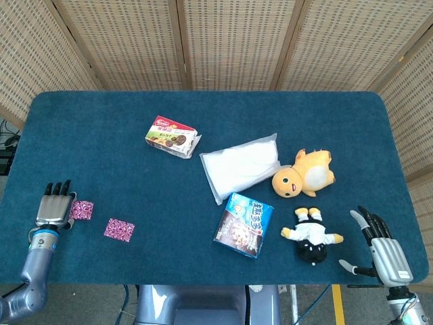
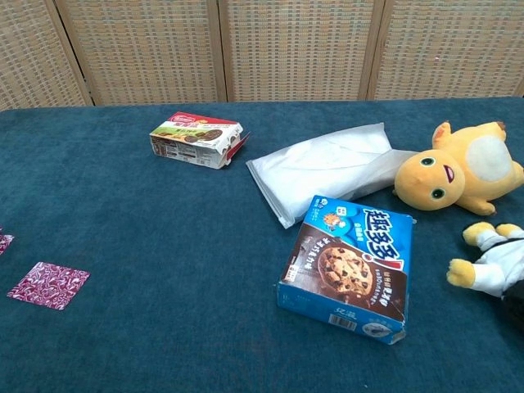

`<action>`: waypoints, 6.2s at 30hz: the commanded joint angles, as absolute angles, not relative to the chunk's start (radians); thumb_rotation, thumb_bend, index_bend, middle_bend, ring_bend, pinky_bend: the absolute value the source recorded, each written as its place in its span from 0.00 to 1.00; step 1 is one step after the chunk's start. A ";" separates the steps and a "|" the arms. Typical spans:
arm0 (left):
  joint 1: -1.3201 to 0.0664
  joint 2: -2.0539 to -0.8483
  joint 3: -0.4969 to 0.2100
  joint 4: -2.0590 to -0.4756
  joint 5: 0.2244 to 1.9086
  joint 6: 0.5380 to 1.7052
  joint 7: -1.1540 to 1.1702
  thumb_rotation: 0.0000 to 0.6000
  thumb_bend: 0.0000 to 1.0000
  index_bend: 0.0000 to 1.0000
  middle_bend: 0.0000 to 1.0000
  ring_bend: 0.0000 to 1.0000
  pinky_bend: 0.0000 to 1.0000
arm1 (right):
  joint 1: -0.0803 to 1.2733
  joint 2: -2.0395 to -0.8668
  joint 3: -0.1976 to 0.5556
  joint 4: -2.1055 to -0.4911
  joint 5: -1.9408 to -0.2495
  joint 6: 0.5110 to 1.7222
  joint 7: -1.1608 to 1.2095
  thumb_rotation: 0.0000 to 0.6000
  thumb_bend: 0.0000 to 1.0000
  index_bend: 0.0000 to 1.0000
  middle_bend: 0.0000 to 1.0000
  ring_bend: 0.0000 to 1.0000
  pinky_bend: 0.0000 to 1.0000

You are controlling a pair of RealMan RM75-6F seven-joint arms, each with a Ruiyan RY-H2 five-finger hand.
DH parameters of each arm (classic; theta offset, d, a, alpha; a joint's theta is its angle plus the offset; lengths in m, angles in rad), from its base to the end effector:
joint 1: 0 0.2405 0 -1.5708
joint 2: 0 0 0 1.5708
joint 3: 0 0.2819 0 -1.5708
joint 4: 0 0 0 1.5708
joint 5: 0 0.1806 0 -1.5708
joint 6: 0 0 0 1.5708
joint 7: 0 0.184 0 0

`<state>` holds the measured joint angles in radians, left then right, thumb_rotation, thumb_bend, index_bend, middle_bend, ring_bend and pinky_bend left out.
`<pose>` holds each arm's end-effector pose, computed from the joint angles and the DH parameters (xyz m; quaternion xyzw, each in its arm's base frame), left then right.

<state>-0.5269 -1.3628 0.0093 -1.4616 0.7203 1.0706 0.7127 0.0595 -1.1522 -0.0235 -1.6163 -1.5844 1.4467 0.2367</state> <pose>-0.3584 0.3290 0.0802 -0.6868 -0.3948 -0.0698 0.6062 -0.3199 -0.1971 0.1609 0.5745 -0.4906 0.4339 0.4909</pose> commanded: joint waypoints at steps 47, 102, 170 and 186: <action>-0.501 -1.441 0.022 -1.729 0.903 1.243 0.778 1.00 0.29 0.30 0.00 0.00 0.00 | 0.060 -1.145 -0.023 -1.620 -1.582 1.445 0.247 1.00 0.11 0.04 0.00 0.00 0.00; -0.475 -1.474 0.059 -1.686 0.950 1.219 0.854 1.00 0.22 0.31 0.00 0.00 0.00 | 0.058 -1.147 -0.021 -1.618 -1.585 1.454 0.248 1.00 0.10 0.04 0.00 0.00 0.00; -0.494 -1.498 0.054 -1.669 0.895 1.198 0.885 1.00 0.28 0.39 0.00 0.00 0.00 | 0.057 -1.148 -0.022 -1.619 -1.586 1.454 0.245 1.00 0.11 0.04 0.00 0.00 0.00; -0.489 -1.498 0.059 -1.664 0.901 1.196 0.873 1.00 0.29 0.47 0.00 0.00 0.00 | 0.059 -1.150 -0.022 -1.616 -1.583 1.448 0.245 1.00 0.10 0.04 0.00 0.00 0.00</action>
